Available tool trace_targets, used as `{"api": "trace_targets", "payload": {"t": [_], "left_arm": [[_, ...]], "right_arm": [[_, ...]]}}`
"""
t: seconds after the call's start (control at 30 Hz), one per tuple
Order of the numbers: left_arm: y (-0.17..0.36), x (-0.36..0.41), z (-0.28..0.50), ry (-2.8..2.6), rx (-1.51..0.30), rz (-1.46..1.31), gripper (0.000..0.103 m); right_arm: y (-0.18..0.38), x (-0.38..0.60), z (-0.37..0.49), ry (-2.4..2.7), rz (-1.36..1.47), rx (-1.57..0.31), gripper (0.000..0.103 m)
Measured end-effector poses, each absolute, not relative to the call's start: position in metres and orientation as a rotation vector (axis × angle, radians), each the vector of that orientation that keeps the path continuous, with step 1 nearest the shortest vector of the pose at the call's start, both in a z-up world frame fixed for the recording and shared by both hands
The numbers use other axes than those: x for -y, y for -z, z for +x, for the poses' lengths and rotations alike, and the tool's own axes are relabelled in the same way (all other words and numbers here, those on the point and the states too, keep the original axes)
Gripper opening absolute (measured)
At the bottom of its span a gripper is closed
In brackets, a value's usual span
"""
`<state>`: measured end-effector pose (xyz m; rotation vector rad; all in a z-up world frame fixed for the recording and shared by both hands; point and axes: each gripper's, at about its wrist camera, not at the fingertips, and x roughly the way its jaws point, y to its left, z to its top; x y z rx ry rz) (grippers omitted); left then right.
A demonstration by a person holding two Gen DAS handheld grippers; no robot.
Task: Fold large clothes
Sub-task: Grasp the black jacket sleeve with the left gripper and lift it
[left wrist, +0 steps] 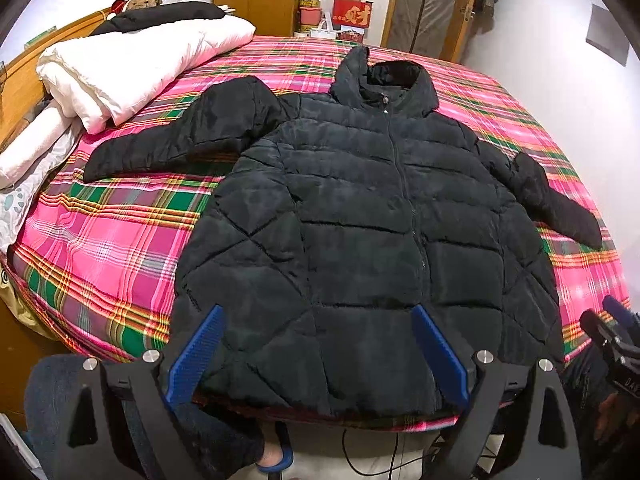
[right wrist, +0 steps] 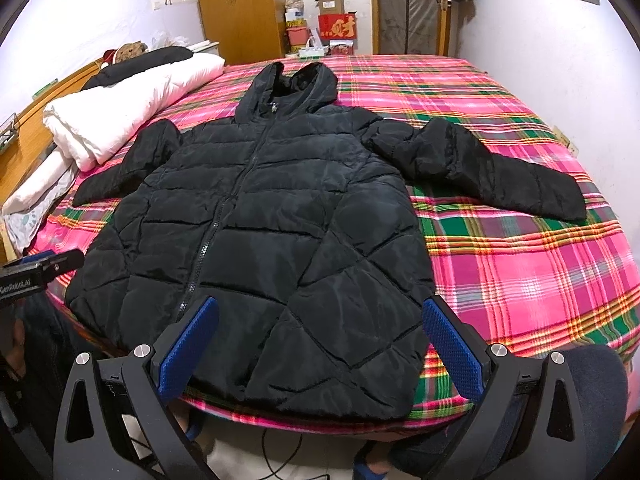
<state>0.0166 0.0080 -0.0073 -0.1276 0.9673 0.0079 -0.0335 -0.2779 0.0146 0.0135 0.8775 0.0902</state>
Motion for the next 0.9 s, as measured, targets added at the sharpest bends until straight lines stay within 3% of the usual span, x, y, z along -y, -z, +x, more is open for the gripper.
{"api": "trace_targets", "payload": {"t": [0.57, 0.67, 0.9], "left_arm": [[0.012, -0.130, 0.128, -0.142, -0.949, -0.274, 0.095], [0.021, -0.161, 0.155, -0.194, -0.961, -0.285, 0.084], [0.063, -0.232, 0.204, -0.245, -1.008, -0.420, 0.084]], "right_arm": [[-0.008, 0.243, 0.068, -0.164, -0.001, -0.892, 0.101], [0.000, 0.240, 0.093, -0.185, 0.012, -0.911, 0.101], [0.016, 0.234, 0.140, -0.147, -0.017, -0.930, 0.101]]}}
